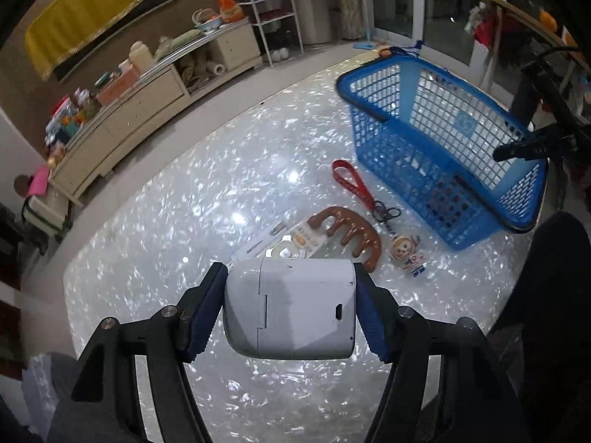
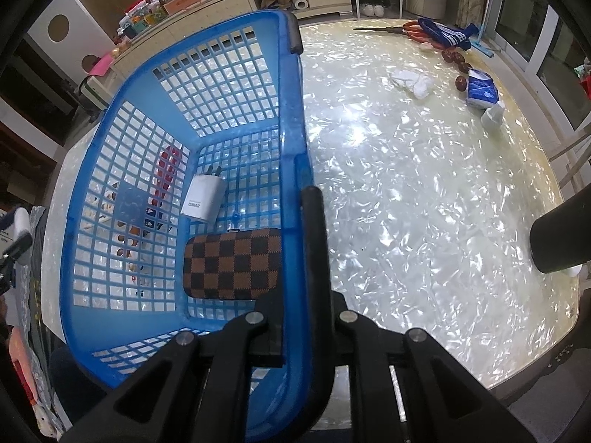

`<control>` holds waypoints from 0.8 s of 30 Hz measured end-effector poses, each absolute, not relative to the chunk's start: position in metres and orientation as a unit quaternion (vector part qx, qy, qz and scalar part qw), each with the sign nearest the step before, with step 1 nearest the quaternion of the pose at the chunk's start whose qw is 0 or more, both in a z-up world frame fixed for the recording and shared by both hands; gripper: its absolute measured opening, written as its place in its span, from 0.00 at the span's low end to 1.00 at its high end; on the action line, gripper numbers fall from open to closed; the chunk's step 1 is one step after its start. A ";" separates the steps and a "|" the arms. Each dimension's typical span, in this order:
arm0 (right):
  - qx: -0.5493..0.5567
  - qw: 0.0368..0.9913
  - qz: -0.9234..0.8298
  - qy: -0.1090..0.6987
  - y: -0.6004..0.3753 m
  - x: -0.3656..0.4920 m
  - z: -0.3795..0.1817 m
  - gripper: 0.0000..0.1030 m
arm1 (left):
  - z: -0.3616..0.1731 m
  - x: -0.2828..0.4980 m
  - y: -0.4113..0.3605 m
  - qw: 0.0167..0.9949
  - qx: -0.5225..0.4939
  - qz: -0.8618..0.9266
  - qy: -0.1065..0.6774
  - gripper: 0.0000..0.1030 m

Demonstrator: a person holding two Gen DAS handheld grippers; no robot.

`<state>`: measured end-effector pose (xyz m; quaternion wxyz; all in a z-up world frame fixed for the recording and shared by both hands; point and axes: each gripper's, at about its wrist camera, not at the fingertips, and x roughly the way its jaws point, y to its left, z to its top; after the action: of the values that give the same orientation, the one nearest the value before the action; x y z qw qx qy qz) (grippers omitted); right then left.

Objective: Organize rigid objects
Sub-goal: 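Carry the white device over the basket and open the left tool to drop it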

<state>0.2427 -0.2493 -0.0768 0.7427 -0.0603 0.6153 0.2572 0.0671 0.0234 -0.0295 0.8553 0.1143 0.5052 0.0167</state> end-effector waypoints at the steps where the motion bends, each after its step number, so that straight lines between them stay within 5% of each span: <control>1: -0.061 0.743 0.258 0.615 -0.249 0.243 -0.077 0.10 | -0.027 0.069 0.018 0.855 0.122 0.011 0.504 0.68; 24: -0.057 0.743 0.270 0.610 -0.253 0.250 -0.077 0.08 | -0.030 0.141 -0.108 0.860 0.193 -0.167 0.443 0.68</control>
<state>0.2497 -0.2529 -0.0773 0.7428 -0.0572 0.6099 0.2702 0.1413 -0.1082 -0.0299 0.8596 0.1929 0.4429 -0.1665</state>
